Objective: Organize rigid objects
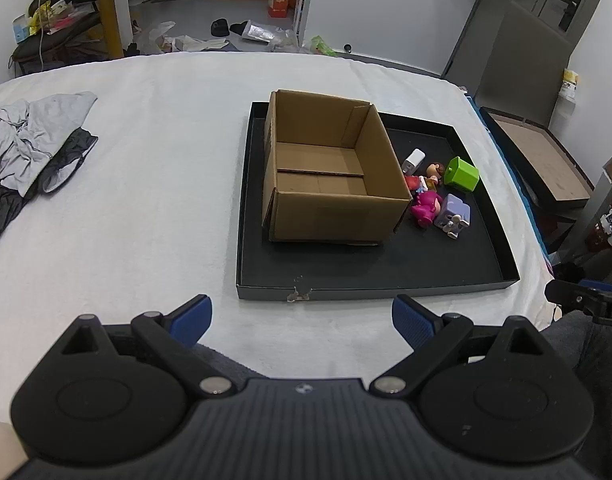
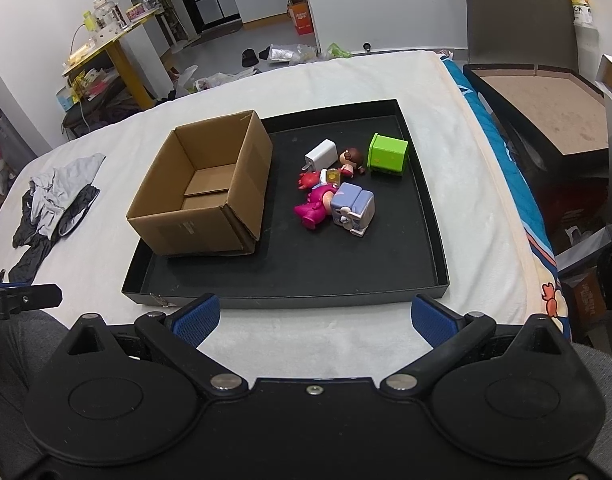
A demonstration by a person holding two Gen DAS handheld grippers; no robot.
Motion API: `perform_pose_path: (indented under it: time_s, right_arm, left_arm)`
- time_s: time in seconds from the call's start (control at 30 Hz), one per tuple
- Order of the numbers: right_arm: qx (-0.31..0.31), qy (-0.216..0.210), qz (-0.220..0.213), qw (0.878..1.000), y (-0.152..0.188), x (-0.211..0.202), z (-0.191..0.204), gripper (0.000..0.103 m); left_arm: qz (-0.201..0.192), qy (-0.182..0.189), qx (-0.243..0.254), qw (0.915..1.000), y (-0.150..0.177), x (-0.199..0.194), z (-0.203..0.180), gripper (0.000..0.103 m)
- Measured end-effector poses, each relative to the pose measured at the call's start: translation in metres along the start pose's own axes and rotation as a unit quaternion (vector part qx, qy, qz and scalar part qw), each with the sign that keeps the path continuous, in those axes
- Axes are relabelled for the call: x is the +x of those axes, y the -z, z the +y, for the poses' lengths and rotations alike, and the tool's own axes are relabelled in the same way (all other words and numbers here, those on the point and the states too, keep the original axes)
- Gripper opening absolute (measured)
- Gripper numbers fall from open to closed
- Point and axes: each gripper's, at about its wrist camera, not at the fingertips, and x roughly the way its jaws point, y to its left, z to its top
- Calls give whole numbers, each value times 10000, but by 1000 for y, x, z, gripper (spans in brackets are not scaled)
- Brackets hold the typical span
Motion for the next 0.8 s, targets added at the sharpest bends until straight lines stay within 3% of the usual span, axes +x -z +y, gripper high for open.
perform_pose_path:
  time_s: [0.8]
  right_arm:
    - [122, -25, 20, 9999, -1, 5, -4, 103]
  left_arm:
    - [34, 87, -11, 10000, -1, 6, -1, 96]
